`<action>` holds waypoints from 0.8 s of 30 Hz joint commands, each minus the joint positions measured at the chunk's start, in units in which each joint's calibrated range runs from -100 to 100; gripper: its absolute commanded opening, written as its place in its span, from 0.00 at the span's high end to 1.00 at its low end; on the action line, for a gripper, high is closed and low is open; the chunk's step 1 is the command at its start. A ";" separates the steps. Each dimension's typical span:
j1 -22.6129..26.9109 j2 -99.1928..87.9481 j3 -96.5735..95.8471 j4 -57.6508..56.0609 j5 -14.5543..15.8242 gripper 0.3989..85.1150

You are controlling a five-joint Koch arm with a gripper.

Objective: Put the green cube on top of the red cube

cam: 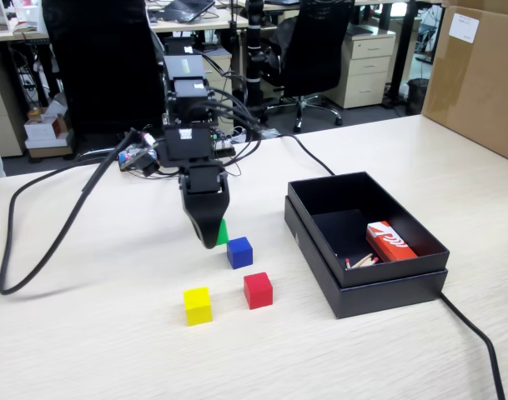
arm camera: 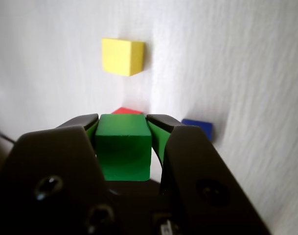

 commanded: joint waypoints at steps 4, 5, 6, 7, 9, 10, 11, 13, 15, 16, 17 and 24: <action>1.71 2.75 9.43 -0.11 2.10 0.98; 2.30 5.51 11.15 -0.11 2.74 0.97; 2.59 6.88 12.06 -0.11 3.08 0.98; 2.88 8.03 12.78 -0.11 3.37 0.98; 3.32 10.21 14.32 -0.11 3.76 0.97; 3.52 11.36 15.23 -0.11 3.91 0.97; 3.81 14.11 17.31 -0.11 4.20 0.97; 3.96 16.29 18.76 -0.11 4.35 0.97; 4.05 17.67 19.67 -0.11 4.44 0.97; 4.10 18.59 20.03 -0.11 4.49 0.97; 4.10 19.85 20.49 -0.11 4.54 0.97; 4.10 25.24 23.03 -0.11 4.74 0.97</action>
